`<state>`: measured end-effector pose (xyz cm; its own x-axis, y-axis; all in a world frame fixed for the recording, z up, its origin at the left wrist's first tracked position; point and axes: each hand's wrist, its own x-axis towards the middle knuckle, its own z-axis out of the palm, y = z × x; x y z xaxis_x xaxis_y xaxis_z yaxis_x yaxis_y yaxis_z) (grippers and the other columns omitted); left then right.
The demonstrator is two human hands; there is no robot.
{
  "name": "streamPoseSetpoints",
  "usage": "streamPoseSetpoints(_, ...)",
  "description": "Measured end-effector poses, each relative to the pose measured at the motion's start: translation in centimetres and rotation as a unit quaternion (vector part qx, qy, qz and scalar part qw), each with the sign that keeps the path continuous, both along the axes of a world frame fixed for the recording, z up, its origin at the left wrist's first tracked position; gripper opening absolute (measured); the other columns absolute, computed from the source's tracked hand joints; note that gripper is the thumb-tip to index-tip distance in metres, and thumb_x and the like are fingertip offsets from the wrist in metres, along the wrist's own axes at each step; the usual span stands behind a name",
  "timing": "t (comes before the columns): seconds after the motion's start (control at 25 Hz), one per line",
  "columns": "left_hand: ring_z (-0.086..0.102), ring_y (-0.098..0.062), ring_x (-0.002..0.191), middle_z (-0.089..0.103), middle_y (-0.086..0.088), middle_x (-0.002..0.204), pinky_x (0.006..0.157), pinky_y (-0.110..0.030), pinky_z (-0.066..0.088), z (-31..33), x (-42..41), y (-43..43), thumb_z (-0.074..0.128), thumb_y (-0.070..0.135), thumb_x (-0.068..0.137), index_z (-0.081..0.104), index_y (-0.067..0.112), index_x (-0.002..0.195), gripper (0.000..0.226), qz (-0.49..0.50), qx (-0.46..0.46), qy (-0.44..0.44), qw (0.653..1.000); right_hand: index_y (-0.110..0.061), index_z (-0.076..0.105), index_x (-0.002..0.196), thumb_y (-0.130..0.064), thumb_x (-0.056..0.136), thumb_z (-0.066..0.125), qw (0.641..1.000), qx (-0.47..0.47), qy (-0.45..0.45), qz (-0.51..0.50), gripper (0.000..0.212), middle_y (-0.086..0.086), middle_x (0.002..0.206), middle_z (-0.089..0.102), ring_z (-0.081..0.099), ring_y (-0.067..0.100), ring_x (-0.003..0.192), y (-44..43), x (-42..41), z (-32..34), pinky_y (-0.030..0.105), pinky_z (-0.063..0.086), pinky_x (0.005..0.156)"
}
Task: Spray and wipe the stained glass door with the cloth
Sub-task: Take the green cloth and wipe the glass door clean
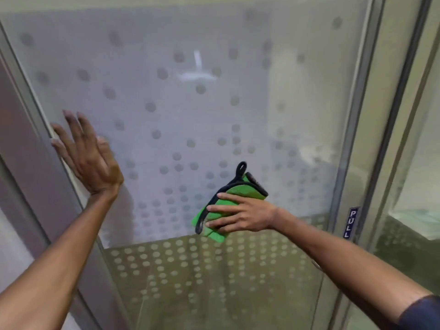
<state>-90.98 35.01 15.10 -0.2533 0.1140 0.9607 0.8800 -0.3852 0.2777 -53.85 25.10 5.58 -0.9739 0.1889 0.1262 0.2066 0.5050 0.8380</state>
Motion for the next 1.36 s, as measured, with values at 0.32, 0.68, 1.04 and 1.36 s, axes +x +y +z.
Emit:
streamPoseSetpoints(0.32, 0.015, -0.035, 0.158, 0.018, -0.004, 0.171, 0.123, -0.063, 0.014, -0.2, -0.4, 1.3, 0.014, 0.041, 0.111, 0.017, 0.03, 0.163, 0.054, -0.037, -0.01, -0.028, 0.999, -0.03, 0.053, 0.146, -0.004, 0.1, 0.048, 0.985, 0.062, 0.147, -0.064, 0.053, -0.012, 0.163, 0.037, 0.031, 0.031, 0.153, -1.7, 13.8, -0.6, 0.063, 0.024, 0.122)
streamPoseSetpoints(0.68, 0.035, -0.039, 0.148, 0.036, -0.01, 0.162, 0.119, -0.054, 0.03, -0.9, -1.3, 2.7, 0.008, 0.053, 0.107, 0.03, 0.022, 0.159, 0.064, -0.055, -0.085, -0.092, 0.991, -0.026, 0.055, 0.134, 0.007, 0.079, 0.062, 0.713, 0.085, 0.67, -0.191, 0.065, 0.0, 0.147, 0.052, 0.032, 0.047, 0.144, -3.6, 7.1, -9.2, 0.074, 0.025, 0.114)
streamPoseSetpoints(1.04, 0.011, -0.036, 0.157, 0.021, -0.011, 0.169, 0.126, -0.057, 0.009, -0.1, 0.6, -0.3, 0.018, 0.034, 0.111, 0.022, 0.017, 0.163, 0.054, -0.013, 0.012, -0.005, 1.0, -0.06, 0.035, 0.143, -0.003, 0.094, 0.066, 0.327, 0.071, 0.941, -0.051, 0.081, -0.045, 0.156, 0.012, 0.043, 0.043, 0.143, -0.9, -11.4, -6.6, 0.05, 0.044, 0.114)
streamPoseSetpoints(1.36, 0.005, -0.024, 0.157, 0.019, -0.007, 0.17, 0.127, -0.056, 0.007, -0.1, -0.2, 0.4, 0.022, 0.033, 0.11, 0.02, 0.021, 0.163, 0.055, -0.024, 0.02, 0.006, 0.999, -0.05, 0.047, 0.14, -0.003, 0.089, 0.067, 0.405, -0.056, 0.912, -0.036, 0.072, -0.041, 0.159, 0.013, 0.032, 0.03, 0.15, -1.2, -28.1, -8.3, 0.035, 0.037, 0.113)
